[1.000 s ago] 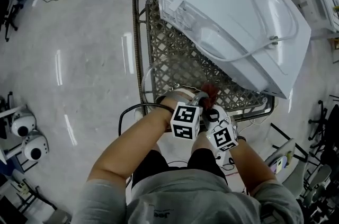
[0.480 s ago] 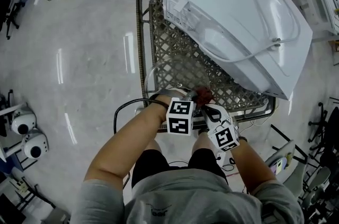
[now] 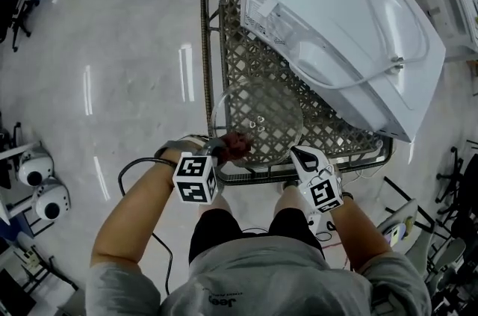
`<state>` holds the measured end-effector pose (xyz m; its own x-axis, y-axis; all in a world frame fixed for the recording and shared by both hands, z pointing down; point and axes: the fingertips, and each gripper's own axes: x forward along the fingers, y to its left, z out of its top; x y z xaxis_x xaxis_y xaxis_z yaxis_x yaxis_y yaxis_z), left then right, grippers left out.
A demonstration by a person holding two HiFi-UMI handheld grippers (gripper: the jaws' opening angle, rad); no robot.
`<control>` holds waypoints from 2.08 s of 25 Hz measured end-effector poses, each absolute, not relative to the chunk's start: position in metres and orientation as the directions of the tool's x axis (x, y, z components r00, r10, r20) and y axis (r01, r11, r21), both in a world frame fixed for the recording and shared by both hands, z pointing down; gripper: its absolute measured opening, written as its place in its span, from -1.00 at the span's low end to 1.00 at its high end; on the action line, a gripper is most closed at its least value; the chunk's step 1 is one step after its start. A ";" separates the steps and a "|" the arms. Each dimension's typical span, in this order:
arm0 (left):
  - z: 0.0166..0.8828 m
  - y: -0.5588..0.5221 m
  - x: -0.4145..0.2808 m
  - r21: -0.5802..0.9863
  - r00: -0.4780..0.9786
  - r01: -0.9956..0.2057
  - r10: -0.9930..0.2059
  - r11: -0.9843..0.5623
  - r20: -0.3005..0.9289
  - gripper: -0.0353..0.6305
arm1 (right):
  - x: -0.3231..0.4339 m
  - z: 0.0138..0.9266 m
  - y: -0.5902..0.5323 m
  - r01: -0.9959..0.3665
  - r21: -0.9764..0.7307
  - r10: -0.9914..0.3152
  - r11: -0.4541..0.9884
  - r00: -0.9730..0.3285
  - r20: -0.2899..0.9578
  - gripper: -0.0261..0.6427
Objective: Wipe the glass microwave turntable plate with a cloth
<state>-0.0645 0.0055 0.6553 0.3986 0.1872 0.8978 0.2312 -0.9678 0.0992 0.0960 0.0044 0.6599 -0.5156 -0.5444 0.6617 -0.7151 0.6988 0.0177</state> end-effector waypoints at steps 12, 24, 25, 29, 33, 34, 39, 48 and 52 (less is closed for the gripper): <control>0.625 0.030 0.004 0.006 0.529 0.316 0.182 -0.949 0.829 -0.71 | 0.095 0.659 0.004 -0.716 0.011 -0.540 0.698 -0.516 0.665 -0.89; 0.656 0.072 0.090 -0.060 0.572 0.373 0.178 -0.926 0.801 -0.71 | 0.096 0.660 0.004 -0.716 0.009 -0.541 0.698 -0.519 0.662 -0.89; 0.657 0.072 0.091 -0.042 0.577 0.359 0.187 -0.932 0.795 -0.71 | 0.096 0.661 0.003 -0.716 0.009 -0.541 0.698 -0.519 0.661 -0.89; 0.658 0.071 0.086 0.039 0.586 0.303 0.218 -0.952 0.780 -0.71 | 0.096 0.661 0.004 -0.717 0.000 -0.537 0.697 -0.523 0.662 -0.89; 0.659 0.067 0.062 0.084 0.583 0.264 0.229 -0.961 0.779 -0.71 | 0.096 0.661 0.004 -0.716 0.004 -0.537 0.698 -0.521 0.663 -0.89; 0.659 0.065 0.054 0.097 0.580 0.254 0.232 -0.962 0.781 -0.71 | 0.096 0.662 0.004 -0.716 0.003 -0.537 0.699 -0.521 0.663 -0.89; 0.658 0.056 0.006 0.145 0.555 0.193 0.230 -0.970 0.799 -0.71 | 0.096 0.661 0.004 -0.712 0.003 -0.534 0.702 -0.523 0.664 -0.89; 0.654 0.044 -0.055 0.121 0.509 0.142 0.177 -0.983 0.842 -0.71 | 0.096 0.661 0.004 -0.712 0.006 -0.536 0.702 -0.523 0.662 -0.89; 0.651 0.043 -0.058 0.118 0.533 0.103 0.155 -0.988 0.832 -0.71 | 0.096 0.661 0.004 -0.713 0.007 -0.537 0.701 -0.522 0.663 -0.89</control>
<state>-0.0578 0.0432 0.6513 0.5329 0.1546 0.8320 0.1028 -0.9877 0.1177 0.0964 0.0041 0.6609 -0.5218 -0.5368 0.6630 -0.7128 0.7014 0.0069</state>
